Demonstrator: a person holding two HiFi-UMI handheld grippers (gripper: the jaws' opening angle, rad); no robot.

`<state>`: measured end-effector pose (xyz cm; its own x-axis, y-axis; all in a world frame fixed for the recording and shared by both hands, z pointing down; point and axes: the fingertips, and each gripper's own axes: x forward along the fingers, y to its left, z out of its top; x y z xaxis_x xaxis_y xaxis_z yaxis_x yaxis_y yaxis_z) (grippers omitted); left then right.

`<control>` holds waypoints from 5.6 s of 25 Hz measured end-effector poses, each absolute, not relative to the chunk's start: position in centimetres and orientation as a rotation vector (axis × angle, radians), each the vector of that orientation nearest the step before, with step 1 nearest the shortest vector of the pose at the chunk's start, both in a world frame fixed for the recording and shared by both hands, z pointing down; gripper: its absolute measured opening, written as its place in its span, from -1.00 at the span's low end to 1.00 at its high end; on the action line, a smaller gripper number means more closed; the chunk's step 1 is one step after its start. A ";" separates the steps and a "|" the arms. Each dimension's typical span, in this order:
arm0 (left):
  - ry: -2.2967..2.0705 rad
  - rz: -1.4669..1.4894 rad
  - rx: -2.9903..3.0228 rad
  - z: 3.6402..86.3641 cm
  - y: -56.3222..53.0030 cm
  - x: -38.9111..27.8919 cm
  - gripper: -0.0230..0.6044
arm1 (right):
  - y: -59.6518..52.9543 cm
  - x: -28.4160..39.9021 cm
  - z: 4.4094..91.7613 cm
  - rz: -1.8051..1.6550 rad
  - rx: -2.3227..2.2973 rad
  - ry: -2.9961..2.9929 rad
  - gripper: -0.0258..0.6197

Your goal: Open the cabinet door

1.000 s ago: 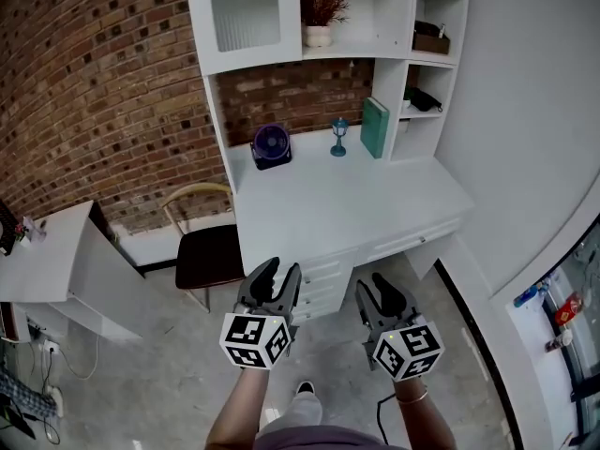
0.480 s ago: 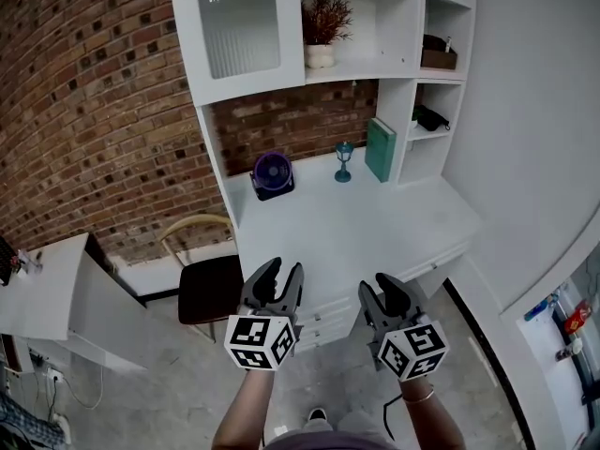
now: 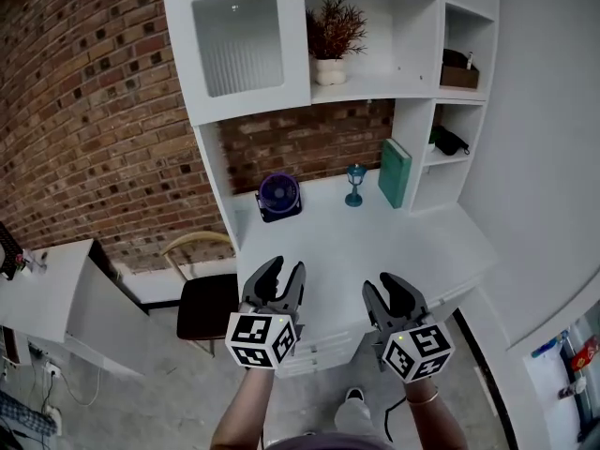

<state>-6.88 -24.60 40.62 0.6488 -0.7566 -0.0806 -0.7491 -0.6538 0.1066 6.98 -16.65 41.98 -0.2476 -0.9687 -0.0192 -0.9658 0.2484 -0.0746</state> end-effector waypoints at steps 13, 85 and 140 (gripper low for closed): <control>-1.504 -0.214 2.781 34.5 -34.4 0.6 -0.46 | -29.0 13.5 36.4 0.071 -1.628 2.578 -0.51; -2.282 -0.361 3.009 -8.5 -54.1 4.0 -0.66 | -45.5 9.5 9.6 0.640 -1.300 2.458 -0.51; -2.173 -0.669 2.954 -8.7 -42.0 -0.4 -0.68 | -39.1 7.5 11.8 0.557 -1.146 2.571 -0.51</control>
